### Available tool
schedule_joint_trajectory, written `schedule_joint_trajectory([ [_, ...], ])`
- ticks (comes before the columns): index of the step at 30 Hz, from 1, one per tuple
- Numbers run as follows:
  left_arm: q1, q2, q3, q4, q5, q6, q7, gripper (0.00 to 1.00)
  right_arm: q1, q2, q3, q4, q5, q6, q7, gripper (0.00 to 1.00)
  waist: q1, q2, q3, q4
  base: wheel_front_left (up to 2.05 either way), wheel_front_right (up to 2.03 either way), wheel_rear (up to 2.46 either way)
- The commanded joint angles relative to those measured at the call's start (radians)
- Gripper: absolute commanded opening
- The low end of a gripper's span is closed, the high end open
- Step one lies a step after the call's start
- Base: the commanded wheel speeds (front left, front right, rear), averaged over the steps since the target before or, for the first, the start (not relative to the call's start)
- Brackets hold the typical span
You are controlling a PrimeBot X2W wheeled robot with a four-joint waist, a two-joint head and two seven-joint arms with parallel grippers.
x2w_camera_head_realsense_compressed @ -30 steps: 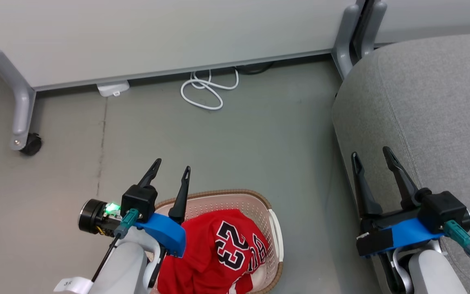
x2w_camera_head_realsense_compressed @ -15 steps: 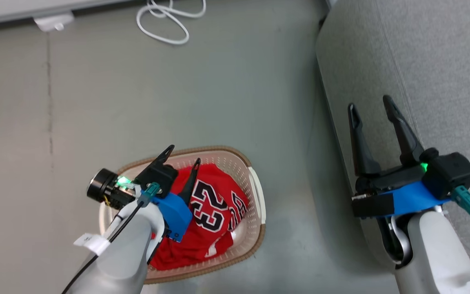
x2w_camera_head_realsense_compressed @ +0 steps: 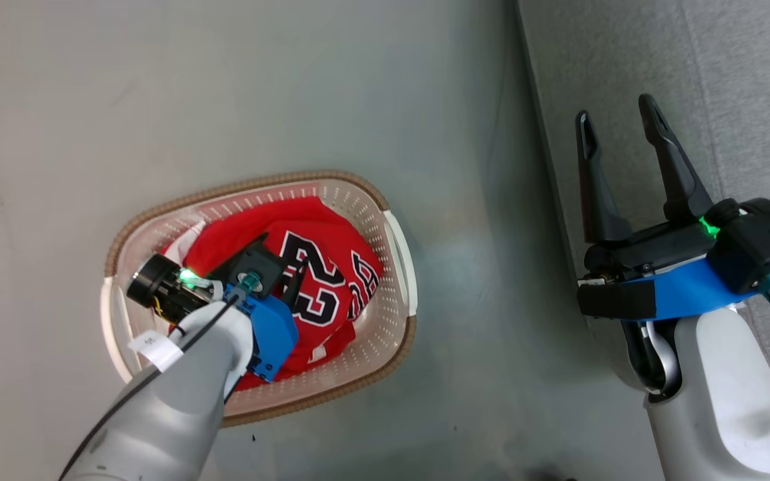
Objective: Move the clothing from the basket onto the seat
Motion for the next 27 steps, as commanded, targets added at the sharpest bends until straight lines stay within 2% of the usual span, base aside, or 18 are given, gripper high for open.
schedule_joint_trajectory([
  [1, -0.038, 0.010, -0.013, 0.023, -0.020, -0.001, 0.000, 1.00, -0.024, -0.002, 0.003, -0.010, -0.002, 0.000, -0.001, 1.00, -0.0002, 0.0000, 0.056, -0.006, 0.00, 0.00, 0.00],
  [14, -0.201, 0.053, -0.155, 0.095, -0.087, -0.001, 0.063, 1.00, -0.088, -0.003, 0.010, -0.075, -0.018, 0.000, -0.001, 1.00, -0.0002, 0.0000, 0.246, 0.009, 0.00, 0.00, 0.00],
  [27, -0.298, 0.080, -0.276, 0.114, -0.134, -0.001, 0.156, 1.00, -0.088, -0.002, 0.000, -0.123, -0.032, 0.000, -0.001, 1.00, -0.0002, 0.0000, 0.348, 0.011, 0.00, 0.00, 0.00],
])
